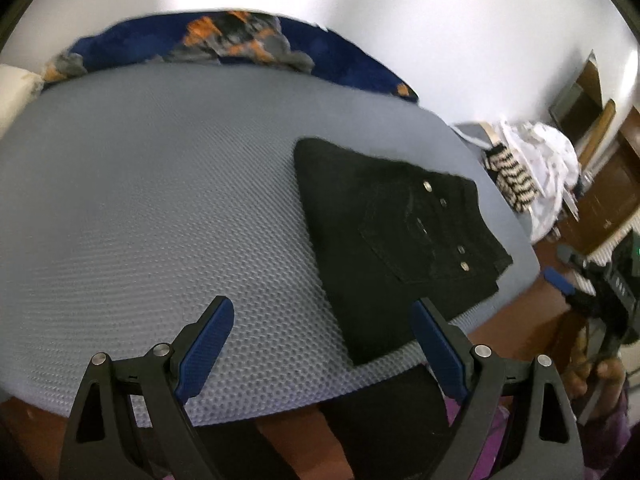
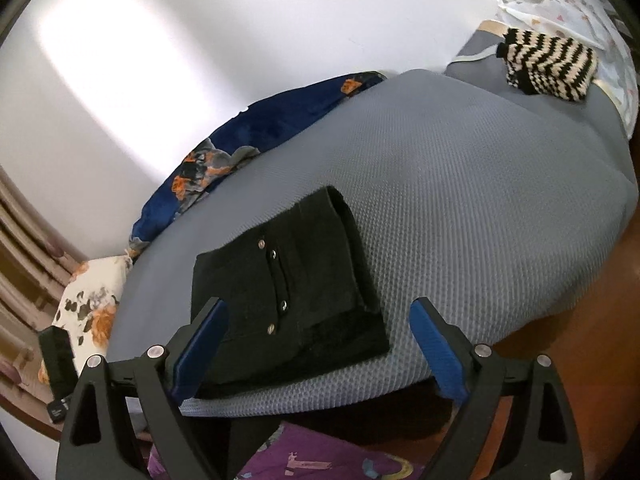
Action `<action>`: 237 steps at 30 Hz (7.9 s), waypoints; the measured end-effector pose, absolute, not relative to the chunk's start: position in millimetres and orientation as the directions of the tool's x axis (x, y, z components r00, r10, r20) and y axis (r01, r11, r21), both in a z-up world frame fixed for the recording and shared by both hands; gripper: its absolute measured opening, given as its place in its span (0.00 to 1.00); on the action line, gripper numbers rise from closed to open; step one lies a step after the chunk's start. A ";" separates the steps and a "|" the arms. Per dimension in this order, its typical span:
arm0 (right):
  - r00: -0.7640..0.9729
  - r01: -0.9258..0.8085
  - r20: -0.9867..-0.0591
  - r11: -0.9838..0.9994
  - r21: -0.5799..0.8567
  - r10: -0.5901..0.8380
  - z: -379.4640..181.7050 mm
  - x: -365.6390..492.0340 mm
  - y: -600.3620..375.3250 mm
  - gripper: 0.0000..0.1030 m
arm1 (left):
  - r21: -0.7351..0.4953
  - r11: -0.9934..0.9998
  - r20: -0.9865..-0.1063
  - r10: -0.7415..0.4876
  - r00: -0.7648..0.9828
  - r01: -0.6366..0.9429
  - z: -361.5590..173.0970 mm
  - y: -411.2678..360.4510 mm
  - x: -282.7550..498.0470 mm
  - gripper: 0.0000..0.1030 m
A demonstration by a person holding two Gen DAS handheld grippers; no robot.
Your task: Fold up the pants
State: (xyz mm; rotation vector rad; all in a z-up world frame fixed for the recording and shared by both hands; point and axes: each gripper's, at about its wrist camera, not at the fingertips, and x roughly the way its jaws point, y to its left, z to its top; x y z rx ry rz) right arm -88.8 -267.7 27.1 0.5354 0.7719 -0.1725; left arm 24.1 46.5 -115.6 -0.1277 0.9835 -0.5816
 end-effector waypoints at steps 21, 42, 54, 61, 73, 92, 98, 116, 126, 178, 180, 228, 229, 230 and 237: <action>0.565 0.240 -0.764 0.824 0.513 0.312 -57.4 22.7 -321.2 0.82 | -0.563 0.738 -0.746 -0.647 0.156 0.371 -172.1 -2.8 107.3 0.87; 0.367 0.168 -0.710 0.708 0.686 0.601 -87.8 60.0 -319.7 0.70 | -0.528 0.693 -0.725 -0.669 0.165 0.490 -170.3 -43.1 111.5 0.87; 0.408 0.181 -0.796 0.815 0.550 0.447 -81.1 50.9 -307.3 0.26 | -0.540 0.726 -0.731 -0.655 0.190 0.426 -180.6 -23.3 120.6 0.34; 0.467 0.170 -0.758 0.796 0.582 0.455 -66.6 44.8 -300.0 0.23 | -0.491 0.783 -0.743 -0.605 0.285 0.383 -173.8 -15.5 109.8 0.22; 0.506 0.144 -0.694 0.744 0.653 0.512 -66.0 39.0 -279.0 0.22 | -0.383 0.840 -0.743 -0.528 0.412 0.385 -143.8 17.7 89.8 0.18; 0.416 0.146 -0.744 0.769 0.622 0.523 -87.4 65.1 -250.8 0.43 | -0.306 0.880 -0.758 -0.456 0.466 0.364 -144.0 23.9 89.3 0.18; 0.431 0.111 -0.730 0.772 0.626 0.530 -79.5 63.9 -246.2 0.28 | -0.284 0.886 -0.759 -0.441 0.479 0.366 -144.4 21.1 88.6 0.18; 0.447 0.027 -0.639 0.704 0.709 0.627 -65.3 87.8 -201.0 0.25 | -0.220 0.927 -0.747 -0.361 0.558 0.305 -119.4 57.0 97.0 0.18; 0.416 -0.050 -0.595 0.671 0.740 0.687 -59.5 124.7 -155.3 0.25 | -0.178 0.953 -0.736 -0.295 0.610 0.246 -99.6 94.4 110.2 0.18; 0.415 -0.148 -0.499 0.598 0.787 0.760 -60.3 286.6 -67.0 0.25 | -0.108 0.987 -0.687 -0.162 0.708 0.121 -72.6 181.0 262.5 0.18; 0.415 -0.148 -0.500 0.599 0.787 0.760 -60.9 287.6 -66.4 0.25 | -0.110 0.987 -0.688 -0.163 0.707 0.120 -73.4 181.5 264.9 0.18; 0.426 -0.063 -0.568 0.649 0.758 0.704 -99.5 300.7 -93.6 0.23 | -0.122 0.992 -0.732 -0.118 0.671 0.041 -118.3 209.4 305.7 0.19; 0.428 -0.065 -0.577 0.660 0.748 0.696 -99.5 300.2 -93.4 0.23 | -0.123 0.992 -0.732 -0.117 0.671 0.040 -119.0 209.7 306.0 0.20; 0.429 -0.071 -0.587 0.673 0.736 0.687 -99.3 299.9 -92.3 0.23 | -0.122 0.992 -0.733 -0.116 0.671 0.038 -119.7 210.0 306.0 0.20; 0.446 -0.101 -0.672 0.780 0.618 0.591 -97.7 300.2 -79.5 0.26 | -0.119 0.993 -0.735 -0.104 0.670 0.023 -125.2 211.1 305.9 0.21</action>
